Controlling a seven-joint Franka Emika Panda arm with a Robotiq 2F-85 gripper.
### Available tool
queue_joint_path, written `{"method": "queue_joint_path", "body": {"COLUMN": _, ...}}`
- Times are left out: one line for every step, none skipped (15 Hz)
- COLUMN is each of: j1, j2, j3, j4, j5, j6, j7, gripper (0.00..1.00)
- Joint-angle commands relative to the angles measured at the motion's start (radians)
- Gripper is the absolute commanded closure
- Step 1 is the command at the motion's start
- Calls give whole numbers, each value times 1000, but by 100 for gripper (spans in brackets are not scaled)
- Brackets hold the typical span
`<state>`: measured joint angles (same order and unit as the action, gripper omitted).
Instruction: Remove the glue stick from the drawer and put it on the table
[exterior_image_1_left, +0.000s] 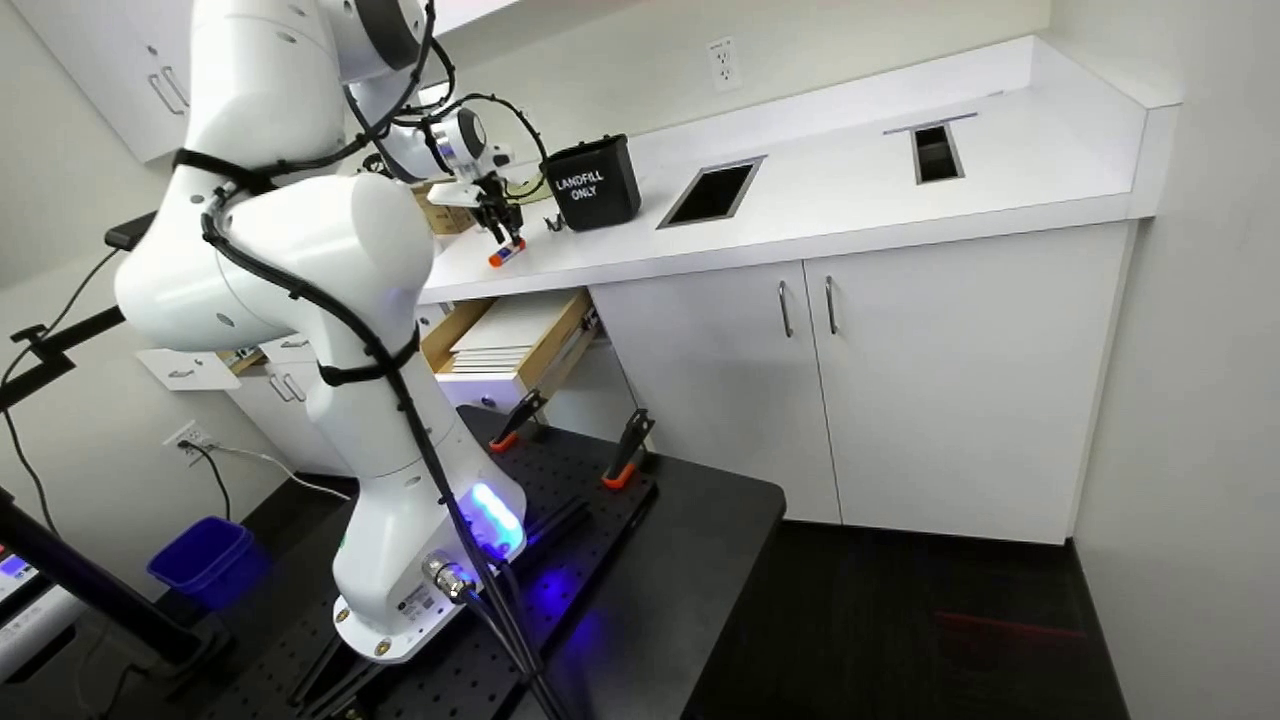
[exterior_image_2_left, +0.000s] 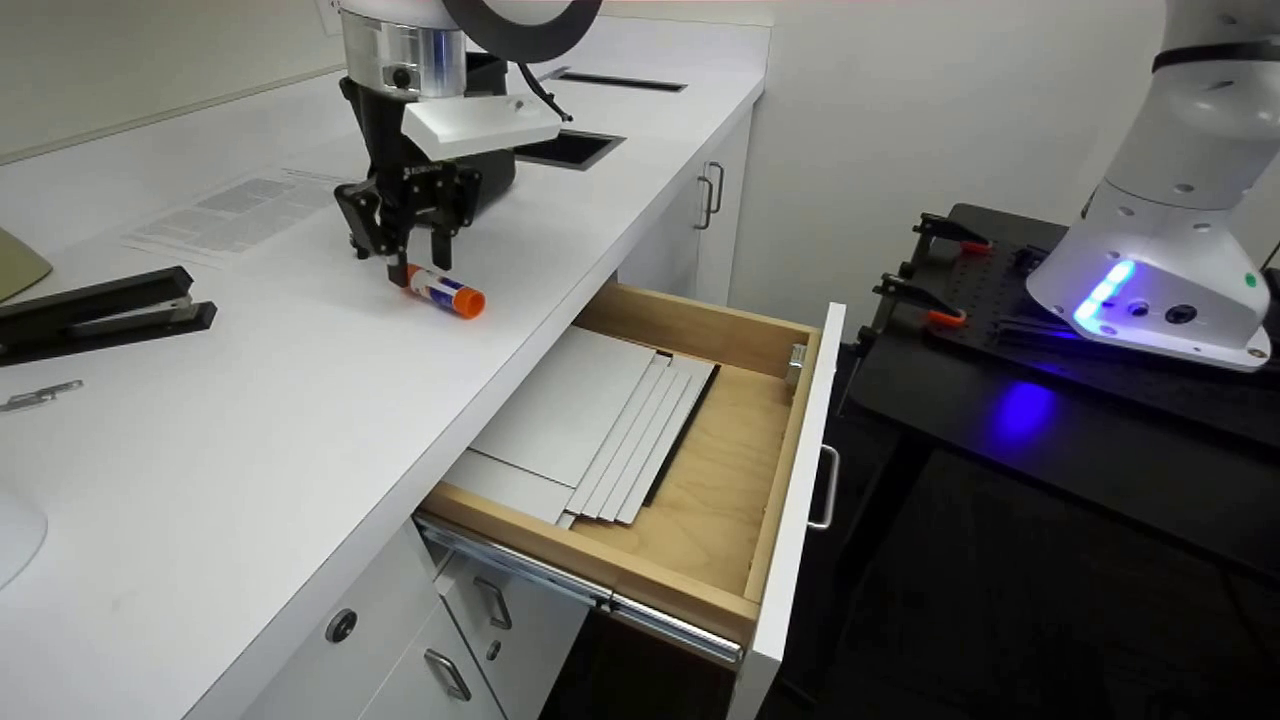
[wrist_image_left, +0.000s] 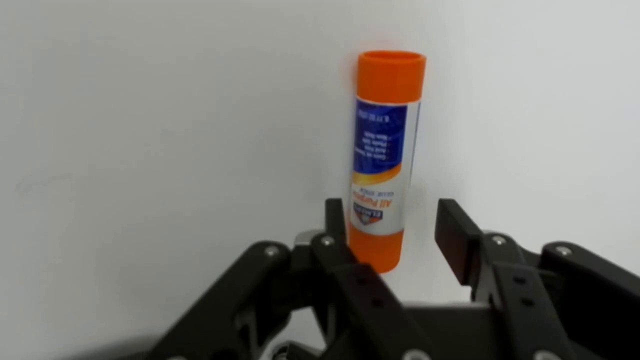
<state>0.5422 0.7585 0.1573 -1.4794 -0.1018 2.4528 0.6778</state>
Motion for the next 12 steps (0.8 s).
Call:
{"method": "queue_joint_path", "body": {"j1": 55, "j2": -75, "j3": -45, "j4": -21, "j5": -1, "j6": -61, "j7": 48, "gripper": 16}}
{"method": "queue_joint_path", "body": {"j1": 69, "j2": -101, "j3": -55, "j4": -38, "j5": -9, "j6": -65, "j7": 65, "gripper": 7}}
{"method": "queue_joint_path", "body": {"j1": 80, "j2": -135, "j3": -60, "j4": -58, "j5": -14, "j6": -70, "j7": 72, "gripper": 1}}
{"method": "queue_joint_path", "body": {"j1": 89, "j2": -162, "j3": -62, "j4": -72, "j5": -18, "j6": -80, "j7": 79, "gripper": 0}}
{"method": "queue_joint_path", "body": {"j1": 97, "j2": -197, "j3": -62, "j4": -91, "j5": -18, "j6": -98, "j7": 86, "gripper": 0}}
{"method": "queue_joint_path", "body": {"j1": 104, "j2": -225, "j3": -64, "j4": -102, "j5": -21, "j6": -123, "j7": 97, "gripper": 0}}
{"method": "queue_joint_path", "body": {"j1": 111, "j2": -249, "j3": -63, "j4": -109, "j5": -24, "j6": -149, "j7": 109, "gripper": 0}}
{"method": "queue_joint_path", "body": {"j1": 110, "j2": -274, "j3": -58, "j4": -118, "j5": -24, "j6": -179, "j7": 115, "gripper": 0}}
{"method": "queue_joint_path", "body": {"j1": 107, "j2": -294, "j3": -51, "j4": -125, "j5": -21, "j6": -206, "j7": 117, "gripper": 0}}
{"method": "queue_joint_path", "body": {"j1": 102, "j2": -312, "j3": -43, "j4": -131, "j5": -17, "j6": -230, "j7": 113, "gripper": 0}}
{"method": "queue_joint_path", "body": {"j1": 98, "j2": -326, "j3": -37, "j4": -136, "j5": -17, "j6": -248, "j7": 113, "gripper": 0}}
{"method": "queue_joint_path", "body": {"j1": 91, "j2": -339, "j3": -29, "j4": -145, "j5": -15, "j6": -250, "j7": 100, "gripper": 0}}
